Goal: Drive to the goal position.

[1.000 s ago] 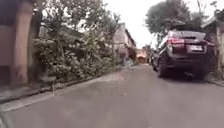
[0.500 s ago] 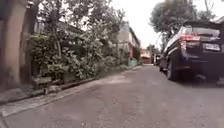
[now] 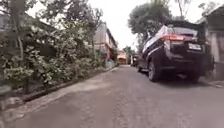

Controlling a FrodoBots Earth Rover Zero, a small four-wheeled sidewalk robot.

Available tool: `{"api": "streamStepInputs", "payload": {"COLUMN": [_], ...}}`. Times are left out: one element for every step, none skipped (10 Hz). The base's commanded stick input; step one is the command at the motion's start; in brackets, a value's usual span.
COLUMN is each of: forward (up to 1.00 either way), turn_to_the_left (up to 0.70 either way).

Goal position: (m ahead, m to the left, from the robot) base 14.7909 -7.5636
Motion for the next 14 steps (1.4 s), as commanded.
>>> {"api": "streamStepInputs", "payload": {"forward": [0.85, 0.85, 0.85, 0.85, 0.85, 0.85, 0.85, 0.85, 0.85, 0.85, 0.85, 0.85, 0.85, 0.85], "turn_to_the_left": [0.09, 0.09, 0.09, 0.09, 0.09, 0.09, 0.09, 0.09, -0.25, -0.25, -0.25, -0.25, -0.25, -0.25]}}
